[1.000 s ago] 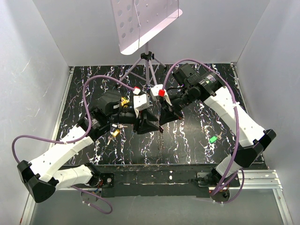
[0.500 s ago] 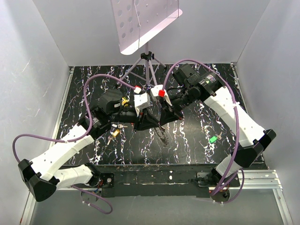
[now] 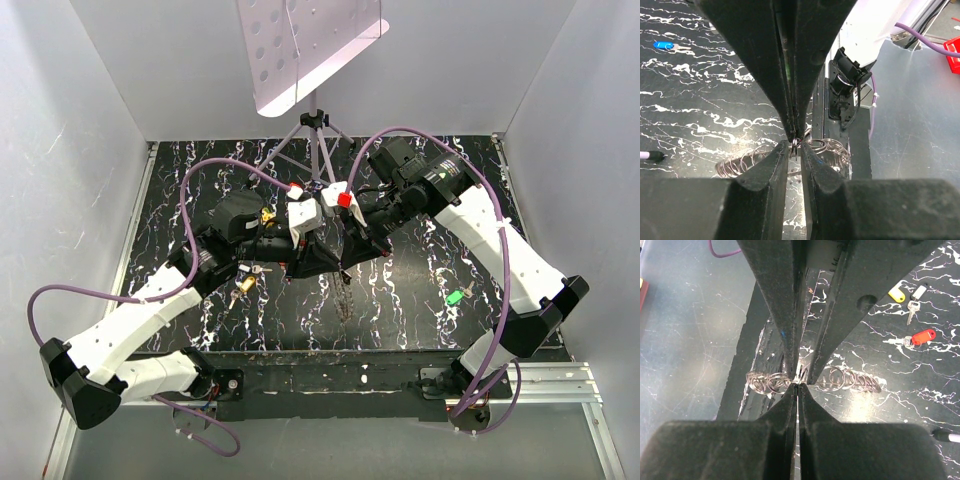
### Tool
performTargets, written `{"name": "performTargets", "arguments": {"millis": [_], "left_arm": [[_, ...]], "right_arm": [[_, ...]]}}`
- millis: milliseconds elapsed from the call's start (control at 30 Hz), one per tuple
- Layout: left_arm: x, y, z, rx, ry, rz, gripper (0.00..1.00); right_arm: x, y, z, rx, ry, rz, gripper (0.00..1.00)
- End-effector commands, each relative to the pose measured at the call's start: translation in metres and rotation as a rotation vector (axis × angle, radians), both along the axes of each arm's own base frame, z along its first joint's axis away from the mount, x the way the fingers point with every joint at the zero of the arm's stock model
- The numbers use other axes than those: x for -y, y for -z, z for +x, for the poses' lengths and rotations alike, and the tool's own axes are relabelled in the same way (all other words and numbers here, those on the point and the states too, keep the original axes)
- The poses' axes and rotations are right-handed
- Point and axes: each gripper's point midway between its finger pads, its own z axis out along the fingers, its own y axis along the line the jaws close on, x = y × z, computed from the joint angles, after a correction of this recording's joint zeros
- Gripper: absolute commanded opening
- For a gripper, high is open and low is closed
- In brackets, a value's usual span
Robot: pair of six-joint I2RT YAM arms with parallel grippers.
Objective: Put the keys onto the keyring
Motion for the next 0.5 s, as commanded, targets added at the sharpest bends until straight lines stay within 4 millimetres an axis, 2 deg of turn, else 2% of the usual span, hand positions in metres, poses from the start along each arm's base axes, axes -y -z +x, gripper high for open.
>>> {"name": "performTargets", "arguments": {"millis": [0,167,400,467], "left_arm": [[-0.0013,-0.0078,0.0031,0.012,-0.02,0.005,0.16],[-0.0018,-0.0076,0.0043,0.013,-0.029,0.009,0.15],[-0.001,-0.011,0.0034,0.007,-0.026,-0.002,0.0],[-0.0008,-0.0142,0.0022,0.009,-0.021,-0.012,0.0]], "right_arm": [[0.0018,-0.0104,-0.0119,-0.036,-0.019,0.023,0.01],[0.0007,-0.0099,-0.0123,-0.044,-0.019,0.023,0.01],[0.0005,-0.0094,-0.0124,-0.047,-0.02,0.023,0.01],[0.0004,-0.0097,-0.0129,-0.051,-0.019,0.024,0.01]]}}
